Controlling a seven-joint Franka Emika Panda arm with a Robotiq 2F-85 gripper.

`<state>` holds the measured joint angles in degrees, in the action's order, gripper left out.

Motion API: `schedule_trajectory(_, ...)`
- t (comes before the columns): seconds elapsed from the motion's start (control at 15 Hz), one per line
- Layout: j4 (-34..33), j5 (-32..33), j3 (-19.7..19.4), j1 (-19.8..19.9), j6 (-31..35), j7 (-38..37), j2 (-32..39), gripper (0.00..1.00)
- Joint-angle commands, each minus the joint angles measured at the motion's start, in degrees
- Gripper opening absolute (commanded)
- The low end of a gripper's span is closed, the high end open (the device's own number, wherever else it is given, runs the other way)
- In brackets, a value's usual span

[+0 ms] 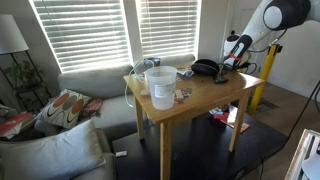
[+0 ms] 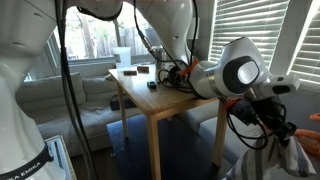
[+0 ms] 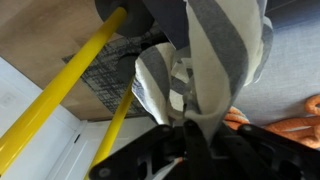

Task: Put the striped towel in the basket

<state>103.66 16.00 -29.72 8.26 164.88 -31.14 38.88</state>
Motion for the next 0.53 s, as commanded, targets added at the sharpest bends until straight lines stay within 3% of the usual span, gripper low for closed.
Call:
schedule_trajectory(0.0, -0.8, -7.3, 9.1, 5.8, -1.1, 10.9, 0.7, 0.01)
schedule_trajectory(0.2, -1.3, -10.9, 14.1, 10.4, -3.3, 17.6, 0.6, 0.01)
schedule_trajectory(0.47, -2.9, -14.7, 17.5, 13.7, -8.9, 23.5, 0.8, 0.01)
